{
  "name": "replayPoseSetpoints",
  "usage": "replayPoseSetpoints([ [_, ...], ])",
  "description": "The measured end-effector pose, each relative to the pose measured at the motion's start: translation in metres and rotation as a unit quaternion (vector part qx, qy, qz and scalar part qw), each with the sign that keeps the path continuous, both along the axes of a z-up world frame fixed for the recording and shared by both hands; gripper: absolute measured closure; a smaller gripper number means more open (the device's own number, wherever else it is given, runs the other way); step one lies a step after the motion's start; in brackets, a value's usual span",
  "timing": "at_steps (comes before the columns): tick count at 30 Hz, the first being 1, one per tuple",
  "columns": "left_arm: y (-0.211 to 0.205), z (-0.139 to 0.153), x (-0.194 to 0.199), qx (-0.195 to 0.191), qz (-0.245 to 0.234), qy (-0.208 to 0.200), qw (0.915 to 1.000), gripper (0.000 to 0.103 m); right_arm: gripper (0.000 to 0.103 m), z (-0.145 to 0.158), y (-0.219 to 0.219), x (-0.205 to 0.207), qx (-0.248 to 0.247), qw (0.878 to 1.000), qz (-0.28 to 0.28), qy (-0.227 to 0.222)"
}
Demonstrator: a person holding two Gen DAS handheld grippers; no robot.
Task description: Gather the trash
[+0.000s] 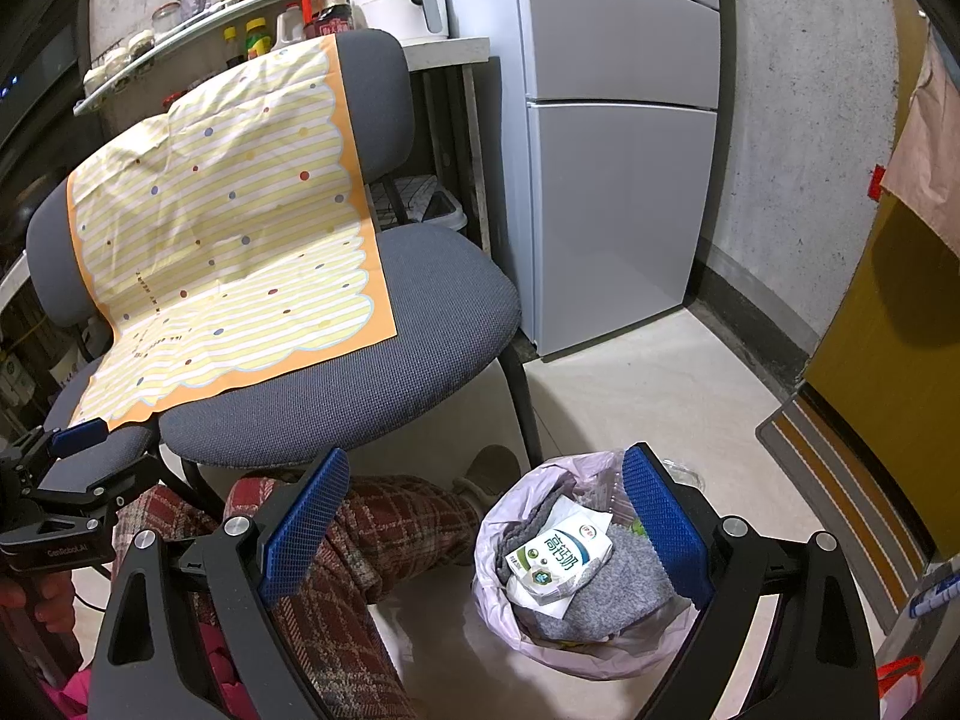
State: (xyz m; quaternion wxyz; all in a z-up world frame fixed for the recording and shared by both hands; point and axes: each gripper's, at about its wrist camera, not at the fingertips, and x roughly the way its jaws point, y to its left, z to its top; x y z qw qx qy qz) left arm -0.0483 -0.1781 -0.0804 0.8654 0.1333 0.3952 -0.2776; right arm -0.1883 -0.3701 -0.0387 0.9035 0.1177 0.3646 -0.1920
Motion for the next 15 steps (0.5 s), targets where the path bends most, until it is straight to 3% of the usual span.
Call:
replayPoseSetpoints([
  [8, 0.003, -0.001, -0.002, -0.004, -0.003, -0.007, 1.0, 0.007, 0.011, -0.005, 0.002, 0.0, 0.002, 1.0, -0.001, 0.002],
  [15, 0.009, -0.011, 0.01, 0.009, 0.022, 0.006, 0.9997, 0.007, 0.011, -0.014, 0.013, 0.019, 0.01, 1.0, 0.021, 0.007],
])
